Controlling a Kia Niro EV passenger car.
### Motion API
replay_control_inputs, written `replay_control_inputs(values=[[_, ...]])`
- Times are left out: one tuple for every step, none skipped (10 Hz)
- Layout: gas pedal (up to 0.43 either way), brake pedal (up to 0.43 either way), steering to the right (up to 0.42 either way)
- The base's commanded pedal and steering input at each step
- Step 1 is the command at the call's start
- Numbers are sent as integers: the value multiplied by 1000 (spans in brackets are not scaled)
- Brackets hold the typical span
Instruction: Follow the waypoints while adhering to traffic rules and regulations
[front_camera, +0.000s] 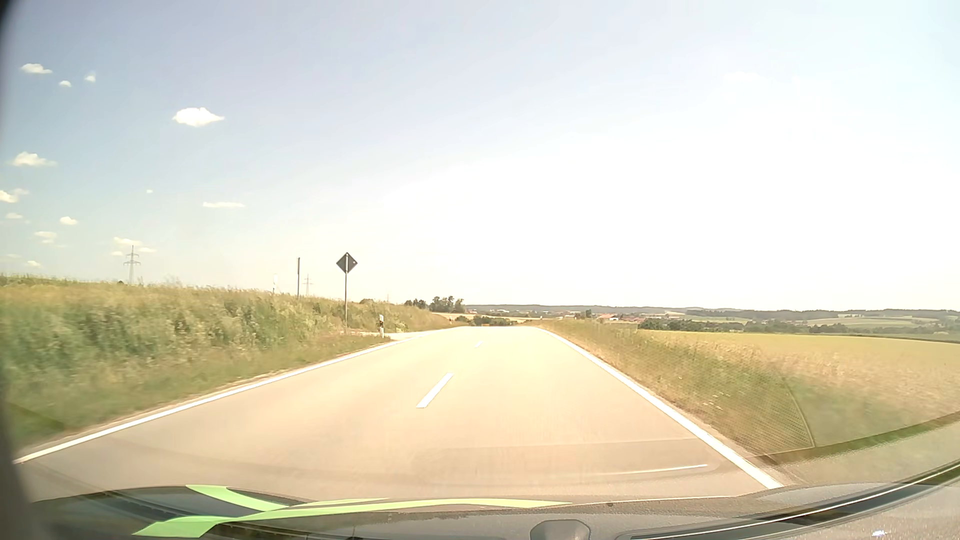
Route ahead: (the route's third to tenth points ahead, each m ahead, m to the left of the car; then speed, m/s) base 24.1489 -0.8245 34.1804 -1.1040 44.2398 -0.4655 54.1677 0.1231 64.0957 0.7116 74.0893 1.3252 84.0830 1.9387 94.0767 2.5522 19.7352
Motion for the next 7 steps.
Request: replay_control_inputs(values=[[150,0,6],[169,0,5],[169,0,2],[169,0,1],[169,0,0],[169,0,0],[169,0,-1]])
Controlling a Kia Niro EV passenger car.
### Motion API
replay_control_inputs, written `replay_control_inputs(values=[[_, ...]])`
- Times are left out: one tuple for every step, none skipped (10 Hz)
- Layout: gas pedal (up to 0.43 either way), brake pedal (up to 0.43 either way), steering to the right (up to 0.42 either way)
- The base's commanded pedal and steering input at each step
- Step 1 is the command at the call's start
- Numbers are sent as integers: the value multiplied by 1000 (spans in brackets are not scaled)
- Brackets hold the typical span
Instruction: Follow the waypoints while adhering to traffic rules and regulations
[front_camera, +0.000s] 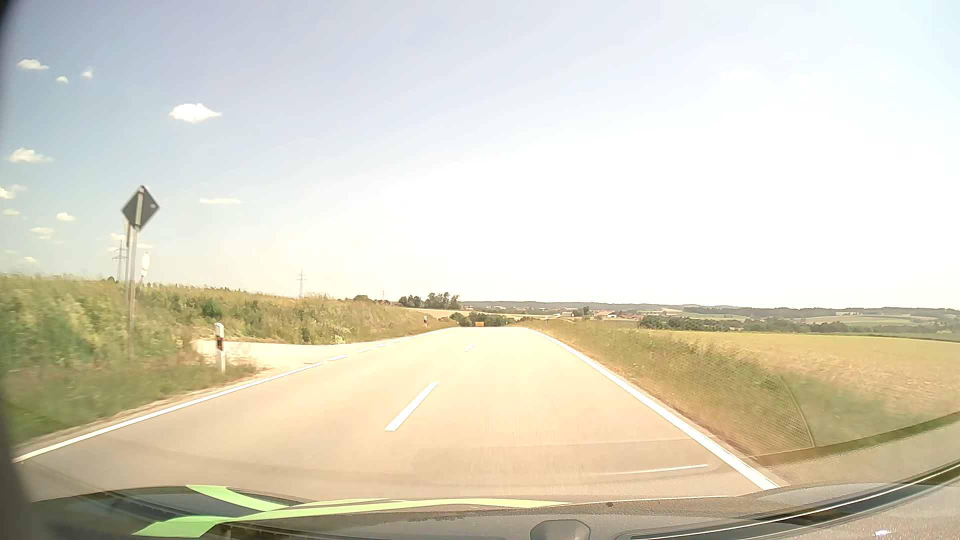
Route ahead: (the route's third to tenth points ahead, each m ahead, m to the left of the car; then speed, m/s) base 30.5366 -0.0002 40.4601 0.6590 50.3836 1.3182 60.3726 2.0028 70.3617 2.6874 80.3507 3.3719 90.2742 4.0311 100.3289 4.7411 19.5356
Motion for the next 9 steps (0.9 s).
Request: replay_control_inputs(values=[[169,0,-2],[177,0,-3],[189,0,-3],[189,0,-3],[209,0,-3],[220,0,-3],[220,0,-4],[228,0,-4],[228,0,-3]])
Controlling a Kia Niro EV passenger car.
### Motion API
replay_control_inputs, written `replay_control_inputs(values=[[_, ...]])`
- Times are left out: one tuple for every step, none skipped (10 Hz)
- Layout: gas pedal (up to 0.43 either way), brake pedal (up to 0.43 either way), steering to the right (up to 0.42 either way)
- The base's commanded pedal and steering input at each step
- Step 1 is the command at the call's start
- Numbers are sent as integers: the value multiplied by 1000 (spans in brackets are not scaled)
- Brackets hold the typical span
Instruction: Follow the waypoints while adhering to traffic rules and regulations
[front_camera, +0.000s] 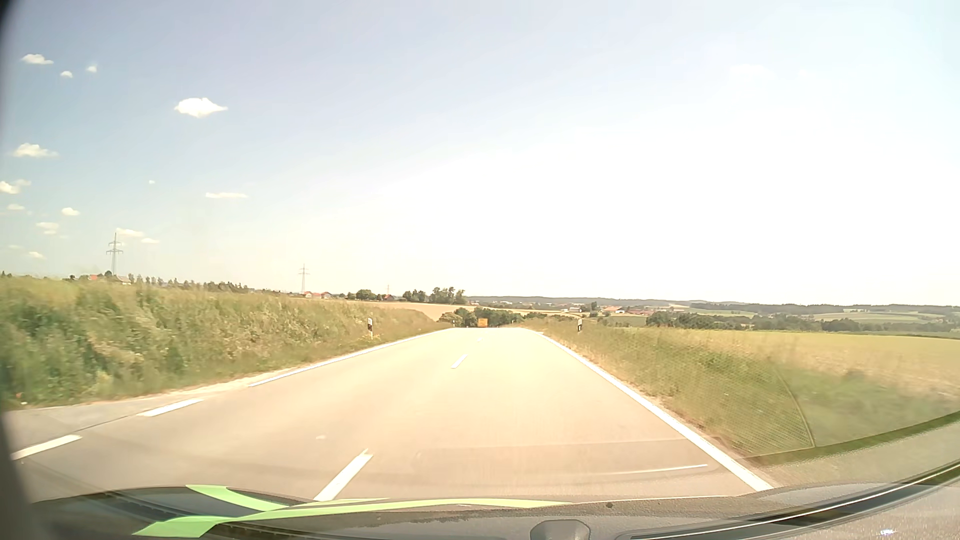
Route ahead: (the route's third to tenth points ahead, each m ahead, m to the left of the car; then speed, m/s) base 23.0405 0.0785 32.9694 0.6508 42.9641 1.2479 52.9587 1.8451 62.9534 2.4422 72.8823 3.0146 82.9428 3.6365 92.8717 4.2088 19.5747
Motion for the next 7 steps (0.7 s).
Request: replay_control_inputs(values=[[228,0,-3],[228,0,-4],[228,0,-4],[228,0,-4],[240,0,-3],[240,0,-4],[240,0,-4]])
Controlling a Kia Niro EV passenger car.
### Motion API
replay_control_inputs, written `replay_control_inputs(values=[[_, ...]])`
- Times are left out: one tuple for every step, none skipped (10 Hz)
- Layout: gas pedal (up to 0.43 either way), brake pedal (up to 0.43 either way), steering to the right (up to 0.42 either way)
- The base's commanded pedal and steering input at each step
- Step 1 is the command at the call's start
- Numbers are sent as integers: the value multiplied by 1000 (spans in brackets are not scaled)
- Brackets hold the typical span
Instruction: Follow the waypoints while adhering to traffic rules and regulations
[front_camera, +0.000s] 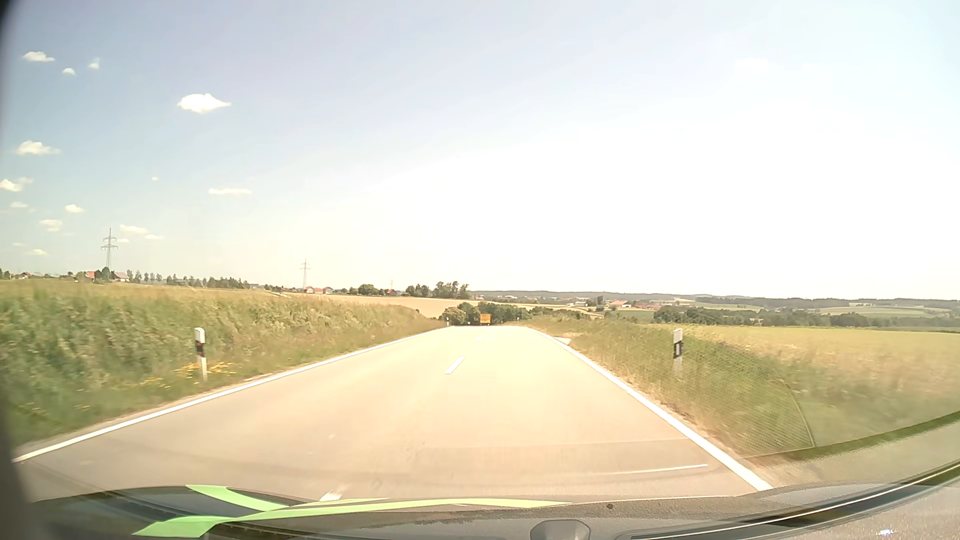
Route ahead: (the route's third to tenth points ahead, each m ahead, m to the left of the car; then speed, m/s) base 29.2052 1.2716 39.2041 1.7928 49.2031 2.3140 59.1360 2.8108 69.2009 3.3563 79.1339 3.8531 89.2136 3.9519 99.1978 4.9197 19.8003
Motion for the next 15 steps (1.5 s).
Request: replay_control_inputs(values=[[220,0,-3],[209,0,-4],[209,0,-3],[209,0,-4],[209,0,-4],[209,0,-4],[209,0,-4],[189,0,-3],[189,0,-3],[177,0,-4],[177,0,-3],[177,0,-3],[130,0,-4],[130,0,-3],[130,0,-4]])
